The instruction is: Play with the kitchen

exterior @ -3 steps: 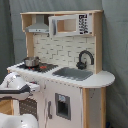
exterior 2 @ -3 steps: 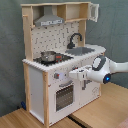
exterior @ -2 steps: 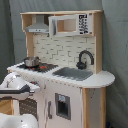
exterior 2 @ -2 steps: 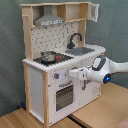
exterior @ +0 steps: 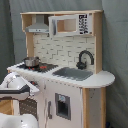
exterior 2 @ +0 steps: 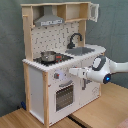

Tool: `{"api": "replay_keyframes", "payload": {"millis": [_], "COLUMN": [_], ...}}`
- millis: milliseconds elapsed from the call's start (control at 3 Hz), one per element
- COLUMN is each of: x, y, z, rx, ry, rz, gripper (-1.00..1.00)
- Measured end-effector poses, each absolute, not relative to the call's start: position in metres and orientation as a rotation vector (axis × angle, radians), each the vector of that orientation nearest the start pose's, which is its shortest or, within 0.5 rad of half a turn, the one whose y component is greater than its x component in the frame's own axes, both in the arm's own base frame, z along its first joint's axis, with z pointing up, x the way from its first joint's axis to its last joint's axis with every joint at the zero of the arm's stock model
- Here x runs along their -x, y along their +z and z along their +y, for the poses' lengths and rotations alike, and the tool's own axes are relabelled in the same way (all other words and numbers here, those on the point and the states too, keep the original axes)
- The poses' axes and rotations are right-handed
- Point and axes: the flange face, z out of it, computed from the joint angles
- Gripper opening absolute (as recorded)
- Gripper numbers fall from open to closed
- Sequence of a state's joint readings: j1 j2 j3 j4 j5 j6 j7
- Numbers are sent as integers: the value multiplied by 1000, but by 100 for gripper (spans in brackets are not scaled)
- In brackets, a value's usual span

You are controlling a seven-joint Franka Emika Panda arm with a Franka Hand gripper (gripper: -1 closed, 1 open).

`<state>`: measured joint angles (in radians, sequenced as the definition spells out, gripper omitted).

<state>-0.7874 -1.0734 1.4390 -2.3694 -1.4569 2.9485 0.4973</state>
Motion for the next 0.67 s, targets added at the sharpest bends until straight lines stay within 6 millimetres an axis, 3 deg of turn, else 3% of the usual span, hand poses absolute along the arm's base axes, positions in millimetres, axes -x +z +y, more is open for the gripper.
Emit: {"api": "replay_keyframes", "payload": {"millis": [667], "x": [-347], "y": [342], "z": [366], "rx": [-1083], "ry": [865], "rz": [1370], "gripper": [-100]}}
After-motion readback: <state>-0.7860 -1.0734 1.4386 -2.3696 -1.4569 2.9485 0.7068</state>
